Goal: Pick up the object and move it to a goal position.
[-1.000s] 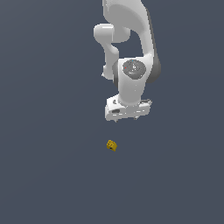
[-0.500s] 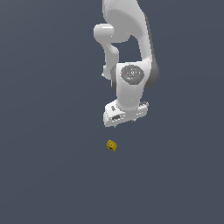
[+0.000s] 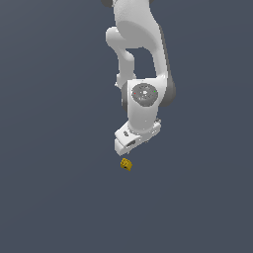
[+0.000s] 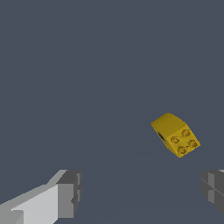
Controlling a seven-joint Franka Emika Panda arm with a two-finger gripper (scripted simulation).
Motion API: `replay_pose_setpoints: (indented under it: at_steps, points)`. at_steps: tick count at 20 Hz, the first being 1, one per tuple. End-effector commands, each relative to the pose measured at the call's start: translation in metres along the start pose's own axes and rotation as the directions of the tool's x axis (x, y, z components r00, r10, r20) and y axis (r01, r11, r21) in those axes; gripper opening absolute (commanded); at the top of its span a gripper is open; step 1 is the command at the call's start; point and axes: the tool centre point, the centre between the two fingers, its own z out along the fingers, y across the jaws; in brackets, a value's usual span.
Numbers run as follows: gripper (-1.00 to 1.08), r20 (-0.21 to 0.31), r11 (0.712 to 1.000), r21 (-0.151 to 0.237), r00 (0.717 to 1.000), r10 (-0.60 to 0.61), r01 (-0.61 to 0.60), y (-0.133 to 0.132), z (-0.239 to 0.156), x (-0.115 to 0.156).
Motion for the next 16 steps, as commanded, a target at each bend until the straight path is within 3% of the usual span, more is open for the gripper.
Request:
replay_pose_setpoints:
  at_steps: [1,8,16]
  points:
    - [1.0,-0.003,0.998,-0.004,0.998,-0.066,0.066,0.007,0.004,0.003]
    - [1.0,-0.009,0.97,-0.014,0.97,-0.243,0.243,0.025,0.016,0.012]
    - [1.0,-0.013,0.905,-0.027,0.905,-0.426,0.425,0.046,0.03,0.019]
